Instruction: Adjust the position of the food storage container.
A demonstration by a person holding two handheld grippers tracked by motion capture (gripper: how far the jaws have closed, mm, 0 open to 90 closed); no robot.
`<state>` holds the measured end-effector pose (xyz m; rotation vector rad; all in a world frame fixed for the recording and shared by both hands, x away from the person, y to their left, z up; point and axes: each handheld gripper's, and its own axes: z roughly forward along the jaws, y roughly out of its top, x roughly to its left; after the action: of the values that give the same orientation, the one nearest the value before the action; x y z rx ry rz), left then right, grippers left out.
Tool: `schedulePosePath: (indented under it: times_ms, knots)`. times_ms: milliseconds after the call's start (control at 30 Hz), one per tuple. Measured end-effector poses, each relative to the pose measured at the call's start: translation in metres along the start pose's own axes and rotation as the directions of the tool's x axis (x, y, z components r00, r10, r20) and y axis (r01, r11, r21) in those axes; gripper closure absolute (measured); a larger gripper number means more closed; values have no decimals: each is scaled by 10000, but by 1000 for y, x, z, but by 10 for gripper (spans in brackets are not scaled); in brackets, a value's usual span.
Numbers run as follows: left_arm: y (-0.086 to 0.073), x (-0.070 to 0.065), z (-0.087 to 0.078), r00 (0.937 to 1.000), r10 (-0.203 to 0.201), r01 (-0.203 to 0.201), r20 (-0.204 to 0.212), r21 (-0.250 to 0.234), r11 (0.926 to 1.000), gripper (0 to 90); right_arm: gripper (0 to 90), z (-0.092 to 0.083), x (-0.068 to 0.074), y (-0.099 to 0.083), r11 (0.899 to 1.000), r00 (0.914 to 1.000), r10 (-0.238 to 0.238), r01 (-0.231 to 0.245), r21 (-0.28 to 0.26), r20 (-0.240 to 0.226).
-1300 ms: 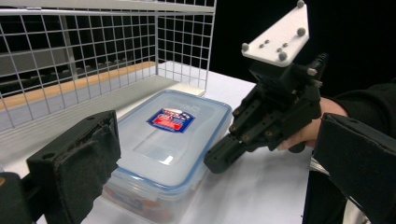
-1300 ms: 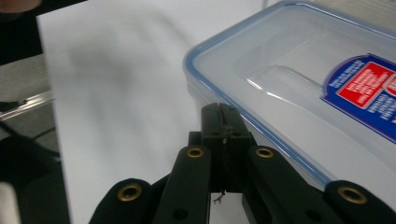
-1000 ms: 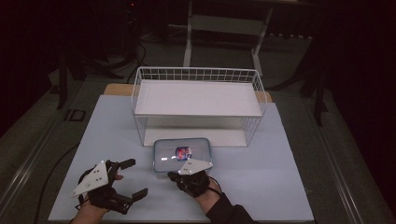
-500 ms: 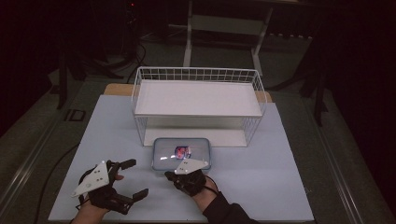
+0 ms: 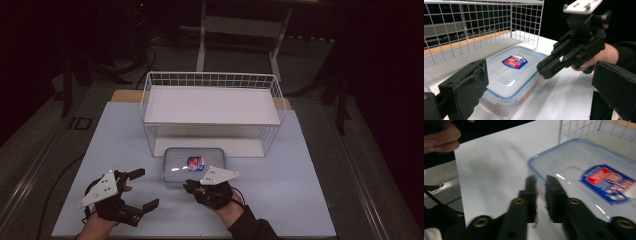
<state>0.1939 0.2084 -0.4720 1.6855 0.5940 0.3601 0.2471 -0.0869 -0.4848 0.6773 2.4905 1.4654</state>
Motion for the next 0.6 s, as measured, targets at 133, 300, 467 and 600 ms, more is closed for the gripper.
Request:
schedulePosePath:
  times_ms: [133, 300, 467, 600]
  knots:
    - [6, -1, 2, 10000, -58, 57, 67, 129, 9999, 3, 461, -16, -5, -2, 9995, 9996, 193, -187, -247, 228]
    - [13, 1, 7, 9993, -299, 291, 212, 369, 9989, 3, 143, -38, -12, -6, 9966, 9996, 284, -286, -772, -40]
    - [17, 9, 12, 9957, -922, 919, 56, 380, 9950, 3, 131, -57, -15, -10, 9912, 9998, 39, -11, -1322, 204]
    - [22, 22, 23, 9893, -1455, 1458, -103, 953, 9847, 3, 158, -83, -25, -16, 9845, 9935, -240, 427, -1702, 1110]
